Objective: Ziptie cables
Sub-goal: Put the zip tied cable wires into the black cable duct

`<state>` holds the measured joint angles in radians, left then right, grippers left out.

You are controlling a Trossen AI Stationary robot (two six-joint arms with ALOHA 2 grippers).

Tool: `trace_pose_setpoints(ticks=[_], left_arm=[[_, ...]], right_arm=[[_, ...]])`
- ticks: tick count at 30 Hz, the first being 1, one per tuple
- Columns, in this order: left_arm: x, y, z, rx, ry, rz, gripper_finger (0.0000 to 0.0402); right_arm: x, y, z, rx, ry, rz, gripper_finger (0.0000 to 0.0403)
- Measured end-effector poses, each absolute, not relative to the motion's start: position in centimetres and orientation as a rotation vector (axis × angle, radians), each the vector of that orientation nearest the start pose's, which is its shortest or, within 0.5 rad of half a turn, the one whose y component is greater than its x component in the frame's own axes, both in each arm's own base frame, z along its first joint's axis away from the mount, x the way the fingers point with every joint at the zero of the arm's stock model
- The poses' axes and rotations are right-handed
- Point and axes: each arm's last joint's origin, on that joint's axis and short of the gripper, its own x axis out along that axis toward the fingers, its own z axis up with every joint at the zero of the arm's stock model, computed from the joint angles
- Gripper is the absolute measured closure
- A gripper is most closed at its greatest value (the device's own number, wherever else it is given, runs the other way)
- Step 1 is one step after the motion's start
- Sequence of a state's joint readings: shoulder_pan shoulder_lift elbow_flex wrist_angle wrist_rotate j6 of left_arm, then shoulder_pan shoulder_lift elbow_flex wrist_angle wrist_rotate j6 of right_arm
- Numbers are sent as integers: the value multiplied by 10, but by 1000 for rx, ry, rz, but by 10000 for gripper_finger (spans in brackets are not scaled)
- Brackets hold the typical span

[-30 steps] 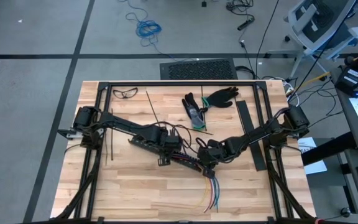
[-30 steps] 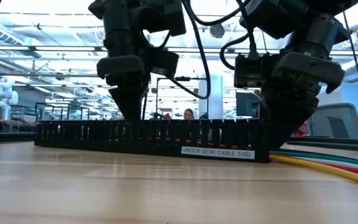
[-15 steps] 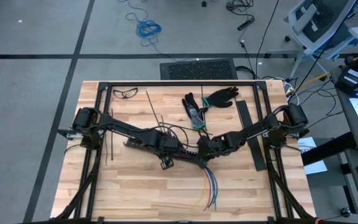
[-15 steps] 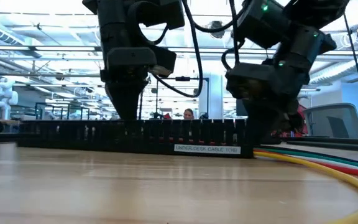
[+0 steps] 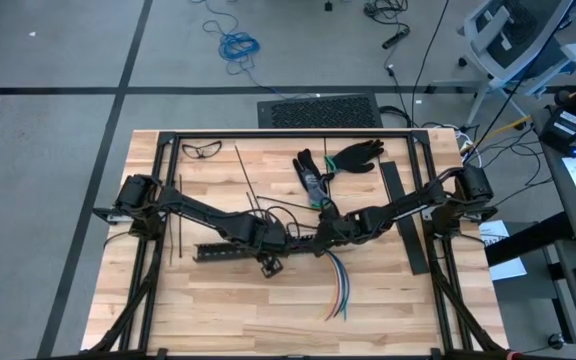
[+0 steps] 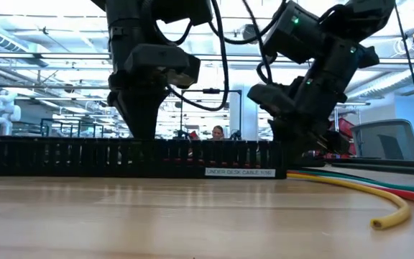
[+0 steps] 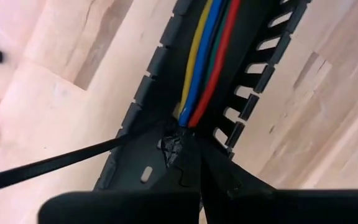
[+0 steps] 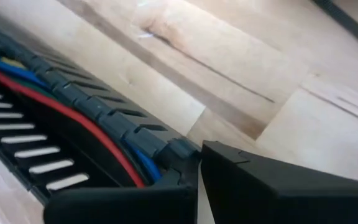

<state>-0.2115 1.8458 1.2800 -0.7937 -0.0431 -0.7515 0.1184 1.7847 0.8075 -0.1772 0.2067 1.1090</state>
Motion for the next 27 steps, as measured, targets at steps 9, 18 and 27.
trace_pose_setpoints(ticks=[9,18,27], left_arm=[[342,-67,182,-448,1370,317,401],[333,-59,181,-367,1468,322,402],[319,-51,181,-256,1619,328,401]], right_arm=[[296,31,99,807,940,-697,402],[294,34,97,820,935,-689,402],[294,34,97,826,943,-680,402]])
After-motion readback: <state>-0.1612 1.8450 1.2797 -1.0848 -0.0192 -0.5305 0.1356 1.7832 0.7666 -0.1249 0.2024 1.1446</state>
